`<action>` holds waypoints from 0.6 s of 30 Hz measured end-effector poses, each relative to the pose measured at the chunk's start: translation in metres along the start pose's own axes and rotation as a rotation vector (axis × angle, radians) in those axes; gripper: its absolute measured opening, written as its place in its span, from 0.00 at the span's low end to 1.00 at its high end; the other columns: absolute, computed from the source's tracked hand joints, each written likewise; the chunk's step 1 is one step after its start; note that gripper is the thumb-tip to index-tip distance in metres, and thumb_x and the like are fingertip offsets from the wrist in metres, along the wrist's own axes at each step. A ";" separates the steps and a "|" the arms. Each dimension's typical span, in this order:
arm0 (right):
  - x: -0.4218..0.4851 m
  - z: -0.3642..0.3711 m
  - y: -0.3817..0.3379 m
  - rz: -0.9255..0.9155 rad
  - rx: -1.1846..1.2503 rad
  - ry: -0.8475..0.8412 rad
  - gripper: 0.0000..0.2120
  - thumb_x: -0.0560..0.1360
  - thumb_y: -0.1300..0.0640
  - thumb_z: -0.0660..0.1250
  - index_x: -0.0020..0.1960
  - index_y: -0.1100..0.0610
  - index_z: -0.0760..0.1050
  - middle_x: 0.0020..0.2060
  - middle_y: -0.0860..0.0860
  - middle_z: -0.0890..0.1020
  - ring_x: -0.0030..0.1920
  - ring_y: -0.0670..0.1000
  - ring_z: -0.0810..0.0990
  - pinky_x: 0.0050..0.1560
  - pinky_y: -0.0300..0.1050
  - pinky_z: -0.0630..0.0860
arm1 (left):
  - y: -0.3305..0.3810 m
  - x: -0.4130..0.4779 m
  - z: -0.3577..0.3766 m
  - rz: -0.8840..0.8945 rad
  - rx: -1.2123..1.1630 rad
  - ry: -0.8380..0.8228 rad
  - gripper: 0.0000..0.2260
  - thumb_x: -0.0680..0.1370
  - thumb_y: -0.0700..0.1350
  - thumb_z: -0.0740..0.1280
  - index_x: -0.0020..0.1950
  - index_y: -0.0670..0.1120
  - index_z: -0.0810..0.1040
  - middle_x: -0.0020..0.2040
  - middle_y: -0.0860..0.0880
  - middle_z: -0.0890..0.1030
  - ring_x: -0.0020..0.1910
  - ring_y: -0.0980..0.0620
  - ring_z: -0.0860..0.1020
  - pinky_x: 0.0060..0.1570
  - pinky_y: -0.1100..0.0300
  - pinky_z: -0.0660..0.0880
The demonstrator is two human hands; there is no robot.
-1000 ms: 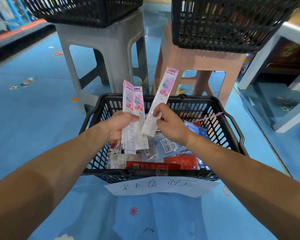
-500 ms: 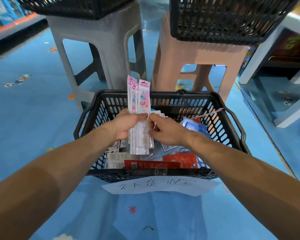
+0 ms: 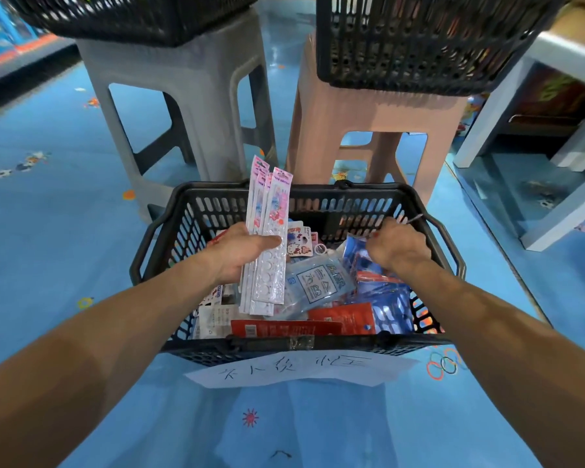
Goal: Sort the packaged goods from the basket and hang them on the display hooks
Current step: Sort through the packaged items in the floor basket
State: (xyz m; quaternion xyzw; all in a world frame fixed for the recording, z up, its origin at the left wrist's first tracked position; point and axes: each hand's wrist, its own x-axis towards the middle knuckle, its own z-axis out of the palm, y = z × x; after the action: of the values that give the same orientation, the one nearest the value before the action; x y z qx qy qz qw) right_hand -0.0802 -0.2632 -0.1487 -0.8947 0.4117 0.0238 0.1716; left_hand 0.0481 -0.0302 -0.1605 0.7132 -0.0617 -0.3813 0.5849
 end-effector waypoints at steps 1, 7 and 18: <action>-0.003 -0.002 -0.002 -0.046 0.016 0.128 0.17 0.81 0.50 0.62 0.63 0.61 0.74 0.58 0.63 0.81 0.58 0.67 0.80 0.55 0.55 0.77 | 0.001 -0.001 0.000 0.003 -0.008 0.003 0.21 0.79 0.36 0.72 0.71 0.44 0.76 0.63 0.43 0.83 0.56 0.43 0.84 0.60 0.41 0.80; -0.014 -0.016 -0.023 -0.495 0.375 0.502 0.08 0.76 0.64 0.63 0.54 0.57 0.76 0.47 0.55 0.82 0.46 0.58 0.80 0.43 0.48 0.76 | 0.007 -0.011 -0.006 0.044 -0.019 0.050 0.19 0.79 0.36 0.72 0.70 0.45 0.76 0.61 0.46 0.83 0.52 0.48 0.83 0.64 0.42 0.77; -0.038 -0.018 -0.078 -0.719 0.905 0.073 0.20 0.69 0.79 0.56 0.43 0.53 0.67 0.41 0.47 0.72 0.42 0.43 0.69 0.43 0.37 0.65 | 0.013 -0.020 -0.015 0.088 -0.061 0.062 0.17 0.78 0.38 0.73 0.67 0.45 0.79 0.58 0.45 0.85 0.53 0.46 0.85 0.57 0.43 0.81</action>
State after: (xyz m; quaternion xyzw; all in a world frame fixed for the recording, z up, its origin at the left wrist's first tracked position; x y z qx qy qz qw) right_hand -0.0489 -0.1944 -0.1023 -0.8160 0.0568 -0.2455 0.5202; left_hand 0.0475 -0.0115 -0.1392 0.7031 -0.0630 -0.3348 0.6242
